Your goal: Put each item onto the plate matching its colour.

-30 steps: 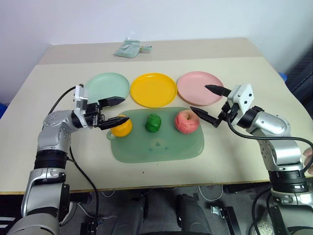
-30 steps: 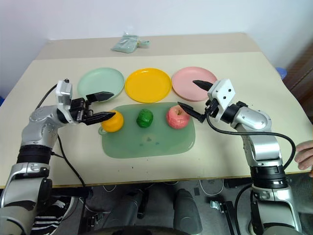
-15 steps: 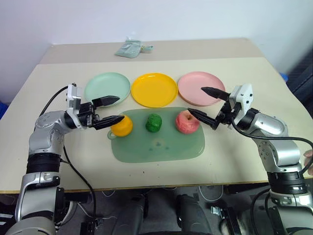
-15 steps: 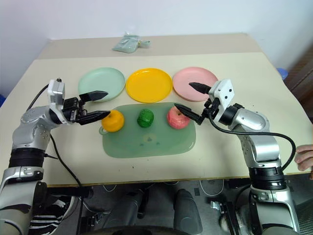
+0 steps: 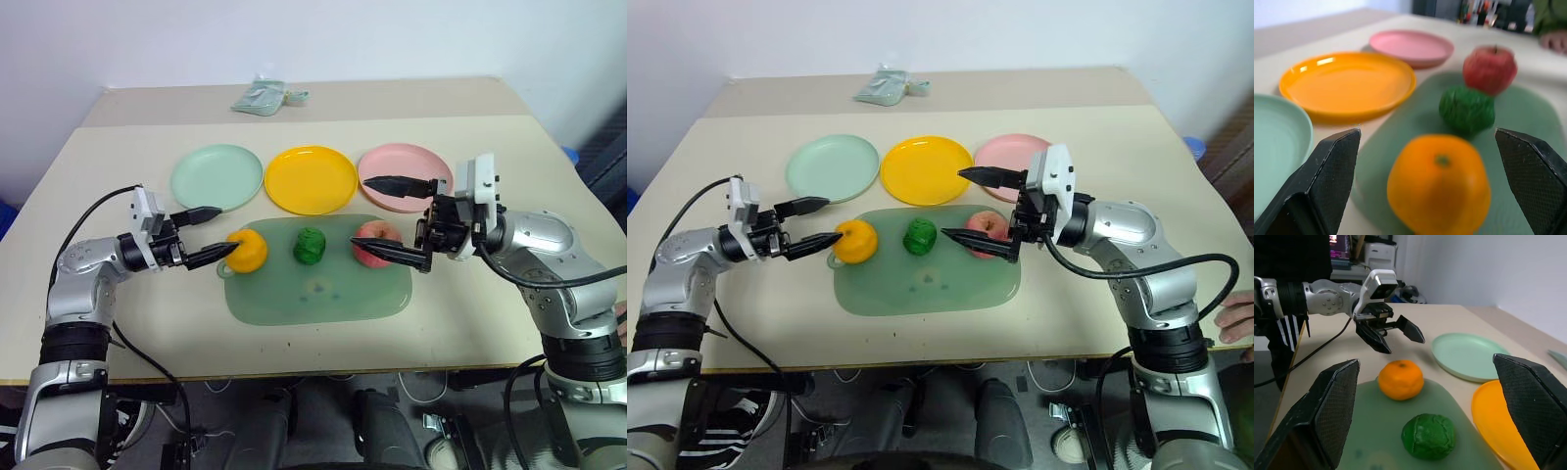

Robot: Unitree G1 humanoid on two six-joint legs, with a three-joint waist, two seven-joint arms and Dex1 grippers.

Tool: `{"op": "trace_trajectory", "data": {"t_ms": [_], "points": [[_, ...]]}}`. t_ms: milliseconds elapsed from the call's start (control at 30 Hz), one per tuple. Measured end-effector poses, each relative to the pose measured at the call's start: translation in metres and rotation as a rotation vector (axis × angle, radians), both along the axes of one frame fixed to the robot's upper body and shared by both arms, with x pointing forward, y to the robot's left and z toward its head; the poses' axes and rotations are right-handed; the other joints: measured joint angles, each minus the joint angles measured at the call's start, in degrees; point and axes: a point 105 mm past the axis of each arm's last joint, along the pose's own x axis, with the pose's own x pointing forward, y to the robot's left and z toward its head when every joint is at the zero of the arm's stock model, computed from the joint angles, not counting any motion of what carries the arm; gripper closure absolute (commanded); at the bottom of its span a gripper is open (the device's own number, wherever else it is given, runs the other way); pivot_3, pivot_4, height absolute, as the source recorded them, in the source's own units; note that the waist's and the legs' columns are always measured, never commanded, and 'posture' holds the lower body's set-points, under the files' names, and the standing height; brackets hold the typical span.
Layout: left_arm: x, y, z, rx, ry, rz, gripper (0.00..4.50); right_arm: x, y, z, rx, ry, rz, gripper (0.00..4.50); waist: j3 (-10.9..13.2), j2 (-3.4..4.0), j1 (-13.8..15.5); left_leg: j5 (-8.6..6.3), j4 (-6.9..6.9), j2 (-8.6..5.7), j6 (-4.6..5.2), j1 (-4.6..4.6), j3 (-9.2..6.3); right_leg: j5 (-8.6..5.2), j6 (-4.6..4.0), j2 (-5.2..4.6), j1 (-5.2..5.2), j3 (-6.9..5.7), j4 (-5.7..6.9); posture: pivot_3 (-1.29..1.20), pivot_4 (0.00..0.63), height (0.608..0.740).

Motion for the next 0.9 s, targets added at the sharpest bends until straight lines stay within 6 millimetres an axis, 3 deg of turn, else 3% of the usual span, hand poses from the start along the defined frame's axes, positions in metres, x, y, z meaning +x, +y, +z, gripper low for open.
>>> {"op": "trace_trajectory", "data": {"t_ms": [167, 333, 367, 433, 533, 633, 767, 900], "points": [[-0.001, -0.016, -0.015, 0.022, 0.025, -0.043, 0.00, -0.001, 0.002, -0.004, -0.009, 0.010, 0.008, 0.05, 0.0, 0.00, 0.0, 0.00, 0.00, 0.00, 0.00, 0.00, 0.00, 0.00, 0.00, 0.00, 0.00, 0.00, 0.00, 0.00, 0.150, 0.740], [0.001, -0.018, -0.034, 0.092, 0.091, -0.038, 0.00, 0.000, 0.002, -0.004, -0.013, 0.004, 0.002, 0.05, 0.0, 0.00, -0.1, 0.00, 0.00, 0.00, 0.00, 0.00, 0.00, 0.00, 0.01, 0.01, 0.00, 0.00, 0.01, 0.00, 0.150, 0.740], [0.001, -0.018, -0.037, 0.095, 0.103, -0.037, 0.51, 0.000, 0.002, -0.004, -0.016, 0.001, -0.001, 0.00, 0.0, 0.00, -0.1, 0.00, -0.01, 0.00, 0.00, 0.00, 0.00, 0.00, 0.01, 0.01, 0.00, -0.01, 0.01, 0.00, 0.150, 0.740], [0.002, -0.018, -0.036, 0.095, 0.098, -0.034, 1.08, 0.001, 0.001, -0.005, -0.017, -0.001, -0.007, 0.00, 0.0, 0.00, -0.1, 0.00, 0.00, 0.01, 0.00, 0.00, 0.00, 0.00, 0.01, 0.01, 0.00, -0.01, 0.01, 0.00, 0.150, 0.740], [0.005, -0.021, -0.035, 0.076, 0.084, -0.019, 1.20, 0.001, 0.001, -0.006, -0.017, 0.002, -0.012, 0.00, 0.0, 0.00, 0.0, 0.00, 0.00, 0.00, 0.00, 0.00, 0.00, 0.00, 0.01, 0.00, 0.00, 0.00, 0.01, 0.00, 0.150, 0.740], [0.018, -0.034, -0.015, -0.031, 0.024, 0.003, 1.20, 0.002, 0.000, -0.006, -0.021, -0.006, -0.023, 0.00, 0.0, -0.06, 0.3, 0.00, 0.09, -0.01, 0.00, -0.06, -0.05, 0.01, 0.02, 0.00, 0.00, -0.06, 0.01, 0.00, 0.150, 0.740], [0.043, -0.036, 0.041, -0.148, -0.112, 0.088, 1.20, 0.008, -0.001, -0.004, -0.012, -0.032, -0.068, 0.00, 0.0, -0.07, 0.0, 0.00, 0.10, -0.02, 0.00, -0.05, -0.04, 0.07, 0.13, 0.03, 0.00, -0.06, 0.02, 0.00, 0.150, 0.740], [0.083, -0.036, 0.074, -0.230, -0.178, 0.309, 1.20, 0.034, -0.008, 0.000, 0.026, -0.071, -0.212, 0.00, 0.0, -0.07, 0.0, 0.01, 0.12, -0.02, 0.00, -0.03, 0.01, 0.11, 0.20, 0.06, 0.01, -0.03, 0.04, 0.00, 0.150, 0.740]]}}
